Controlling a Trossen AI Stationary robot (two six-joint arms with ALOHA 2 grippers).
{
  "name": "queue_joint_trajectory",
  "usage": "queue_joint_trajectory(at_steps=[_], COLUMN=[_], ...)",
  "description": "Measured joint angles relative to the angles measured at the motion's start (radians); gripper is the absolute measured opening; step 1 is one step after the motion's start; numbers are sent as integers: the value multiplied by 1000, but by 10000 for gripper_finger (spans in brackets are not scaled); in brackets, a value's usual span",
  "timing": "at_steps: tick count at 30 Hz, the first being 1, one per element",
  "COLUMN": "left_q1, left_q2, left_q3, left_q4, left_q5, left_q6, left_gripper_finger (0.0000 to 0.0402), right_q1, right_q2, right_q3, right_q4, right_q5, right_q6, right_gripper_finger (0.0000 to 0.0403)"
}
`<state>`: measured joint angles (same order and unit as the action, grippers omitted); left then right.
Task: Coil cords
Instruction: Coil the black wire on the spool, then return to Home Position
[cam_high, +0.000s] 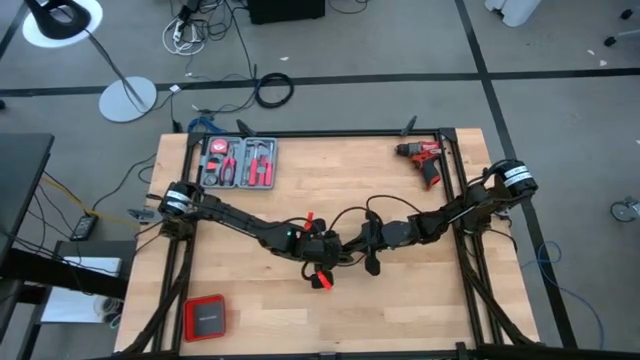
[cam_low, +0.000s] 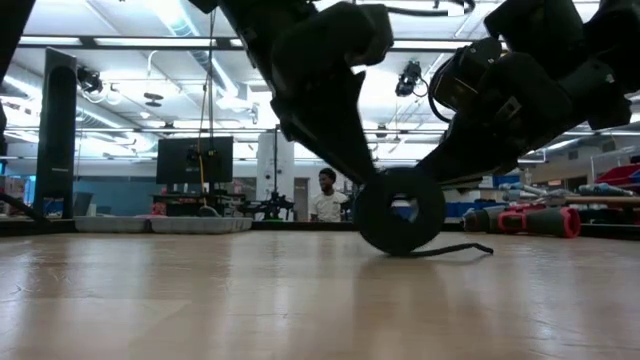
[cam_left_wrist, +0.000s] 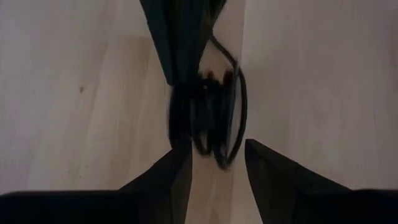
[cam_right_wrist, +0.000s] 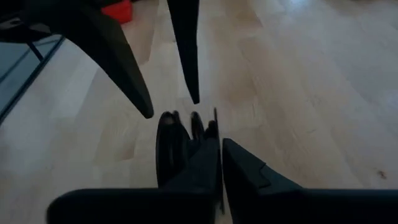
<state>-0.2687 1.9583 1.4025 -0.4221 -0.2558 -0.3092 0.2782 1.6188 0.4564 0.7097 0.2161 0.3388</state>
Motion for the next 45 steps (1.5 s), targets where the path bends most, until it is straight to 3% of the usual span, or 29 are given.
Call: queue_joint_trajectory(at_steps=[10,19,37,45], left_q1=[1,-8,-8,-6], left_q2=[0,-1,-2,-73], left_q3=[0,0,0,0], left_q4=[6,-19,-17,-19], left_q5=[-42,-23,-21,-32], left_q6=[7,10,25,75], left_gripper_finger=[152,152,152,152], right_q1=[1,2,9,9], right_q2=[-2,-16,-340,-405], right_q3=[0,0,0,0], right_q4=[-1,-3,-293,-372], right_q5=[-19,-81,-55,-54], right_q6=[8,23,-54,-82], right_gripper_finger=[75,80,78,79])
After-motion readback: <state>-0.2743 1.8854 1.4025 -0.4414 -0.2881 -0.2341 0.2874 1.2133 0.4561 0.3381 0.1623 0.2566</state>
